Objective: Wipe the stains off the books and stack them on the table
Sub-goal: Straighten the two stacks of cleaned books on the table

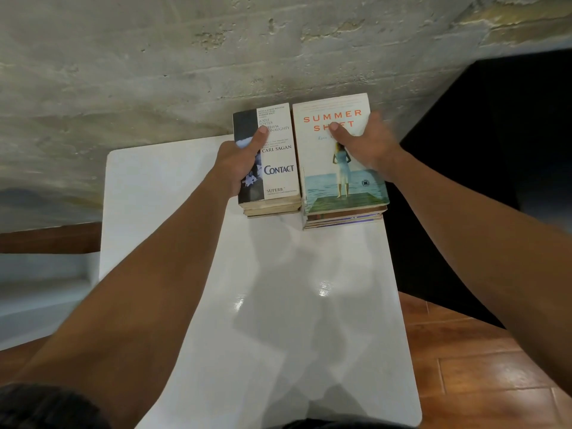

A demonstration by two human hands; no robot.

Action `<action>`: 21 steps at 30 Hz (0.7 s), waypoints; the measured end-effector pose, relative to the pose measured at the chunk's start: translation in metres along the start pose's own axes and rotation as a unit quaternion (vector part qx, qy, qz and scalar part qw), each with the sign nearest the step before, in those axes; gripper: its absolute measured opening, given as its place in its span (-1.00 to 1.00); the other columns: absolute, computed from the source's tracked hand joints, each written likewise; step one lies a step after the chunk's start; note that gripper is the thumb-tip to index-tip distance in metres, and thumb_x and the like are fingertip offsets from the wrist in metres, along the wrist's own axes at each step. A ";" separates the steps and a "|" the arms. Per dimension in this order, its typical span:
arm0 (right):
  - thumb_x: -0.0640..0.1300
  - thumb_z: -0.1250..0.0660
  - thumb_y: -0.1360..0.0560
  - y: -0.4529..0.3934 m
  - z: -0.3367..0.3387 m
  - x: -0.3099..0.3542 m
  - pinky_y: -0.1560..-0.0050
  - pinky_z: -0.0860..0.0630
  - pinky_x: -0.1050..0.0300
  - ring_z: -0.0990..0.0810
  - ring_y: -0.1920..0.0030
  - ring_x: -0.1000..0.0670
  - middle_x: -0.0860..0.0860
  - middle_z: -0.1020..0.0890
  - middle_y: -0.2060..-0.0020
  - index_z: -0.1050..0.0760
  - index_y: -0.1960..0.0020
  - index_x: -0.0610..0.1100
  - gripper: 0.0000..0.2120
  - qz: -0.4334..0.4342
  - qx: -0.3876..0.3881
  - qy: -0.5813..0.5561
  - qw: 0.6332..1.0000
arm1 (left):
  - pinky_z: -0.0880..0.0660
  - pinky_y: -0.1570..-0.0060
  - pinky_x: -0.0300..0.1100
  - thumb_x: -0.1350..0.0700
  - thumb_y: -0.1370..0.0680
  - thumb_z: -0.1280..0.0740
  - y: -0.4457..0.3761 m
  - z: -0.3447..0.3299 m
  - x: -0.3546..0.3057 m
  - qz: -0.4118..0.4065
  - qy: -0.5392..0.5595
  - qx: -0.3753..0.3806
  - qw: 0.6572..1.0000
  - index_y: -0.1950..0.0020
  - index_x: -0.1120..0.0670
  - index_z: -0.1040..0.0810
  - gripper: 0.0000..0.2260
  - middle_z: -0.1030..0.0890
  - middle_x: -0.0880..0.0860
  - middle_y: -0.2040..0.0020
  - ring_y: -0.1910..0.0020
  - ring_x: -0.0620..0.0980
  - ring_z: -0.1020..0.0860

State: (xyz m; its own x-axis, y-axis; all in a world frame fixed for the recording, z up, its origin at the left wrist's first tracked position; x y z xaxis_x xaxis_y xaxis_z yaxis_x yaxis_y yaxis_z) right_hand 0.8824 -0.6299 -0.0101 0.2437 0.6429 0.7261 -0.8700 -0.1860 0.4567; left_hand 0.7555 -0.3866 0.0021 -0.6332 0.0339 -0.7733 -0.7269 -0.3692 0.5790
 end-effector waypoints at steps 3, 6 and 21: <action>0.26 -0.46 -0.42 0.003 -0.002 -0.001 -0.19 -0.57 -0.04 -0.62 -0.10 0.05 0.09 -0.62 -0.13 -0.28 -0.34 -0.08 -0.31 0.012 0.030 -0.032 0.999 | -0.62 -0.13 0.03 -0.18 -0.59 -0.33 0.001 0.000 -0.002 -0.009 0.004 -0.009 1.000 0.04 0.03 -0.61 -0.71 -0.73 0.04 0.09 0.08 0.01 -0.71; 0.16 -0.46 -0.47 0.006 -0.002 -0.003 -0.20 -0.55 0.04 -0.60 -0.05 0.16 0.12 -0.61 -0.12 -0.24 -0.41 -0.11 -0.32 0.027 0.051 -0.045 0.997 | -0.50 -0.29 -0.01 -0.20 -0.60 -0.31 0.010 0.014 -0.012 -0.058 -0.072 -0.132 0.987 -0.31 0.10 -0.47 -0.56 -0.64 0.02 -0.12 -0.16 0.01 -0.60; 0.23 -0.29 -0.55 0.098 0.006 0.015 -0.51 -0.03 -0.24 0.13 -0.61 -0.07 0.03 -0.10 -0.60 -0.29 -0.56 -0.01 -0.35 0.286 0.053 0.225 0.930 | 0.11 -0.54 0.14 -0.32 -0.56 -0.14 0.096 -0.089 0.000 -0.419 -0.581 -0.006 0.698 -0.60 0.14 -0.22 -0.25 -0.23 0.17 -0.60 -0.61 0.11 -0.12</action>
State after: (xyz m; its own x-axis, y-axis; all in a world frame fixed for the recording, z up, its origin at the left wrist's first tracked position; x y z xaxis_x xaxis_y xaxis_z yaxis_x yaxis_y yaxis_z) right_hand 0.8033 -0.6435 0.0487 -0.4701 0.6572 0.5891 -0.7489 -0.6502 0.1278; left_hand 0.7091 -0.5045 0.0344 0.2199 0.9701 -0.1032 -0.9735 0.2250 0.0411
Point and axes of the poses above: each hand's wrist, its own y-axis away from the middle knuckle, its own z-axis out of the back of the hand, x = y × z, the point moved 9 cm from there along -y, towards the middle knuckle
